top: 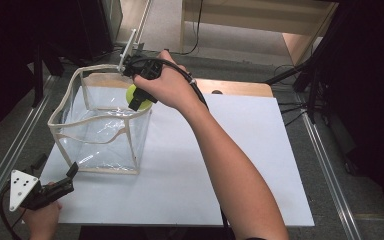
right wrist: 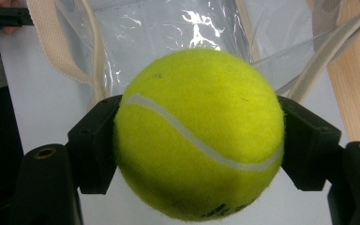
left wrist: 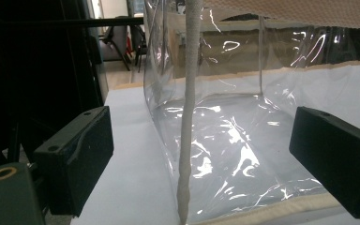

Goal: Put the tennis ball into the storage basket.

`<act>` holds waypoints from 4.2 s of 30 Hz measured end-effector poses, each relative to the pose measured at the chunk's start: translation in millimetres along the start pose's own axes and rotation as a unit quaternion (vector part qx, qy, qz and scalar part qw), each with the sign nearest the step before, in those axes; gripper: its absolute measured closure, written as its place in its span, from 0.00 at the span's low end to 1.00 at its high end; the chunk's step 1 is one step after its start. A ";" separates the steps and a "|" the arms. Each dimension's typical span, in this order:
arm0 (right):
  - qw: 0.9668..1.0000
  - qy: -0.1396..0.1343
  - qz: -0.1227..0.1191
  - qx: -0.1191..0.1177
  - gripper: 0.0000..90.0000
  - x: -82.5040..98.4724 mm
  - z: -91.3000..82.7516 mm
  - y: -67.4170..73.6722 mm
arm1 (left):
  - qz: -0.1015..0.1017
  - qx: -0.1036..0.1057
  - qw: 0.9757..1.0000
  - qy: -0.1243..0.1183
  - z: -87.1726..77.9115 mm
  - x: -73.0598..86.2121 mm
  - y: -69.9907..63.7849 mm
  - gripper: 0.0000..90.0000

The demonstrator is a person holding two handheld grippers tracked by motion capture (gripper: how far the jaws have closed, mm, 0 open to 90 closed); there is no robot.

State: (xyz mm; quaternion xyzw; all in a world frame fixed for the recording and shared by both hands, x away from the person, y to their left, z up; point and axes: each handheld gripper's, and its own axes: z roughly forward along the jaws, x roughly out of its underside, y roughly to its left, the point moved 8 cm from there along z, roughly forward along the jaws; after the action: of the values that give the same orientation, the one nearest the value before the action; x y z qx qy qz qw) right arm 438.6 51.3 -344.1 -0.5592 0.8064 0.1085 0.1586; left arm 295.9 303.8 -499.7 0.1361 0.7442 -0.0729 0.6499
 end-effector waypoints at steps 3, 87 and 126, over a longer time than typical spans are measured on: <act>1.000 0.005 -0.003 -0.001 0.26 -2.6 3.1 0.5 | -0.001 0.001 1.000 -0.001 0.1 0.0 -0.2 0.08; 0.998 -0.043 0.040 0.029 0.00 46.8 23.3 -5.3 | -0.001 0.000 1.000 -0.001 1.1 0.1 -1.5 0.08; 0.996 -0.069 0.054 0.031 0.00 107.6 66.8 18.2 | 0.001 -0.002 1.000 0.001 1.0 0.5 -2.1 0.08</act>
State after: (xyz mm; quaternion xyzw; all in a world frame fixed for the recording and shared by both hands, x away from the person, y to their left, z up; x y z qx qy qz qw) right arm 395.6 -12.1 -446.5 -0.5007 0.8257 0.1299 0.2251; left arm 296.2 301.6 -500.5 0.1358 0.7449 -0.0708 0.6494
